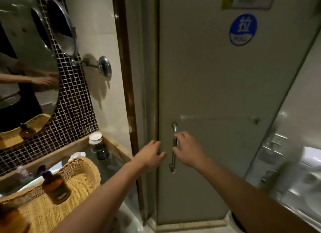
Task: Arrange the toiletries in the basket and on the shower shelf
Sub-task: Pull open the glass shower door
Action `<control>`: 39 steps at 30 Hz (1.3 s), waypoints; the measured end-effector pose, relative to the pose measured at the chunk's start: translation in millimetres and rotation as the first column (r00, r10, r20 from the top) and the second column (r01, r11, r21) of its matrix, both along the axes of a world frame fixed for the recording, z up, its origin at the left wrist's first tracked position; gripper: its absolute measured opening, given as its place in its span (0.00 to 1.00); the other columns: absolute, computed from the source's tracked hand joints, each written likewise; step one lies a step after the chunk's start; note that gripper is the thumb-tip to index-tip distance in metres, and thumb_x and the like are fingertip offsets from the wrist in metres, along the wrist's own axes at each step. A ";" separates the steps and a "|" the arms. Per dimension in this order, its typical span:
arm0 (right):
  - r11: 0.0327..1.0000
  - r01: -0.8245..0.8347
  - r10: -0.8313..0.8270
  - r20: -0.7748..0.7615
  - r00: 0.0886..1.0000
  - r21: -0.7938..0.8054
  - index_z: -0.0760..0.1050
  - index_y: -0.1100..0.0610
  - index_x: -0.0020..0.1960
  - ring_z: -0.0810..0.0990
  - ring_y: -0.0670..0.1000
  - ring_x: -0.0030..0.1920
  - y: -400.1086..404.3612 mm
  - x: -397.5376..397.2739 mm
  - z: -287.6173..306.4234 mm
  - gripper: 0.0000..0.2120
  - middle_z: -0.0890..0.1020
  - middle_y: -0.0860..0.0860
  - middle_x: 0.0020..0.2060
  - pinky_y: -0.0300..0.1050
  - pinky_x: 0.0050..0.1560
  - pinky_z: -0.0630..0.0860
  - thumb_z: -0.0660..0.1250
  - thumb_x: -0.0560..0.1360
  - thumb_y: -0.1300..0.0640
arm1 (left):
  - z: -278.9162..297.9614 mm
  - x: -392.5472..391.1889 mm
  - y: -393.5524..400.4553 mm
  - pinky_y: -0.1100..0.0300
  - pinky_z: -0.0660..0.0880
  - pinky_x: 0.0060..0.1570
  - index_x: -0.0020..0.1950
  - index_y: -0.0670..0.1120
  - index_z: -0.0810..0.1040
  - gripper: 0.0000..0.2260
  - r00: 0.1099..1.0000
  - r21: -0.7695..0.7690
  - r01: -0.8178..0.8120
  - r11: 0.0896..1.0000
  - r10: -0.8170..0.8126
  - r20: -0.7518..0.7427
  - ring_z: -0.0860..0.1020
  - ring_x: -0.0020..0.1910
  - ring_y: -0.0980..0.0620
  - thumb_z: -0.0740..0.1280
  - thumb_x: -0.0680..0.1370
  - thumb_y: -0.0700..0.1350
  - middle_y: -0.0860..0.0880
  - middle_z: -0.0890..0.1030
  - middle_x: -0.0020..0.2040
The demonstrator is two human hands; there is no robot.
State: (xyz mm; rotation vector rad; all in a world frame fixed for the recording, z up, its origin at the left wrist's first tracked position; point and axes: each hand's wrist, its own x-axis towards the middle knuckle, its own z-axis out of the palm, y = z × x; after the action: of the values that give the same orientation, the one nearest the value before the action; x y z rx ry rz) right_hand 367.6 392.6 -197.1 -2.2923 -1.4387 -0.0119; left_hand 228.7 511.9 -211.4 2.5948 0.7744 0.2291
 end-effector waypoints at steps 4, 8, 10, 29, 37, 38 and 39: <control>0.996 0.069 -0.064 -0.108 0.992 0.048 0.71 0.55 0.69 0.75 0.60 0.63 -5.1 18.5 -8.5 0.23 0.74 0.56 0.63 0.56 0.64 0.72 0.67 0.75 0.54 | -3.8 27.9 0.1 0.58 0.63 0.68 0.76 0.44 0.64 0.26 0.999 -0.051 0.024 0.998 -0.022 0.031 0.68 0.70 0.47 0.60 0.82 0.55 0.43 0.68 0.73; 0.992 0.128 -0.124 -0.142 0.982 0.017 0.63 0.55 0.76 0.70 0.58 0.69 1.9 32.2 -18.4 0.30 0.69 0.55 0.71 0.56 0.68 0.68 0.66 0.77 0.52 | -18.7 49.1 6.7 0.57 0.60 0.70 0.78 0.43 0.59 0.29 0.999 -0.120 0.025 0.992 -0.019 0.044 0.65 0.73 0.46 0.60 0.82 0.55 0.42 0.64 0.75; 0.992 0.126 -0.125 -0.150 0.981 -0.004 0.59 0.56 0.78 0.69 0.58 0.71 10.1 36.0 -22.5 0.32 0.67 0.56 0.73 0.55 0.69 0.68 0.66 0.77 0.52 | -26.6 60.3 12.7 0.57 0.60 0.71 0.77 0.42 0.59 0.28 0.999 -0.124 0.028 0.992 -0.024 0.040 0.65 0.73 0.45 0.61 0.81 0.53 0.41 0.65 0.74; 0.988 0.123 -0.099 -0.230 0.968 0.093 0.66 0.49 0.75 0.77 0.57 0.57 77.9 65.9 -52.5 0.28 0.75 0.53 0.58 0.54 0.61 0.73 0.63 0.76 0.60 | -58.3 122.7 62.9 0.51 0.75 0.43 0.56 0.46 0.76 0.09 0.977 -0.049 0.139 0.989 -0.129 0.168 0.81 0.46 0.40 0.60 0.80 0.47 0.42 0.83 0.48; 0.961 0.245 -0.218 -0.194 0.956 0.129 0.68 0.46 0.70 0.78 0.57 0.52 93.0 58.1 -56.4 0.25 0.74 0.51 0.54 0.52 0.55 0.75 0.63 0.75 0.63 | -56.9 121.1 67.0 0.49 0.71 0.44 0.54 0.43 0.76 0.09 0.973 -0.084 0.192 0.978 -0.179 0.148 0.78 0.50 0.35 0.61 0.79 0.45 0.39 0.83 0.49; 0.959 0.254 -0.226 -0.196 0.954 0.127 0.68 0.45 0.70 0.78 0.56 0.51 93.6 56.1 -56.4 0.26 0.74 0.51 0.54 0.52 0.54 0.75 0.63 0.75 0.63 | -58.0 119.6 66.5 0.50 0.71 0.43 0.54 0.43 0.76 0.09 0.973 -0.094 0.188 0.978 -0.173 0.154 0.78 0.50 0.35 0.60 0.79 0.45 0.39 0.83 0.50; 0.957 0.261 -0.233 -0.201 0.952 0.125 0.67 0.45 0.69 0.78 0.56 0.51 94.0 54.7 -55.9 0.26 0.74 0.51 0.54 0.52 0.54 0.75 0.63 0.75 0.64 | -58.9 118.2 65.6 0.50 0.70 0.42 0.55 0.43 0.76 0.09 0.973 -0.105 0.184 0.977 -0.166 0.162 0.78 0.50 0.35 0.60 0.79 0.45 0.39 0.83 0.49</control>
State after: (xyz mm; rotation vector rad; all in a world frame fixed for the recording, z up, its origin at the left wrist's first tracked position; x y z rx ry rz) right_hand 422.3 486.6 -253.0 -2.2672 -1.0169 0.0159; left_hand 346.9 577.4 -270.3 2.4808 0.4866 0.3135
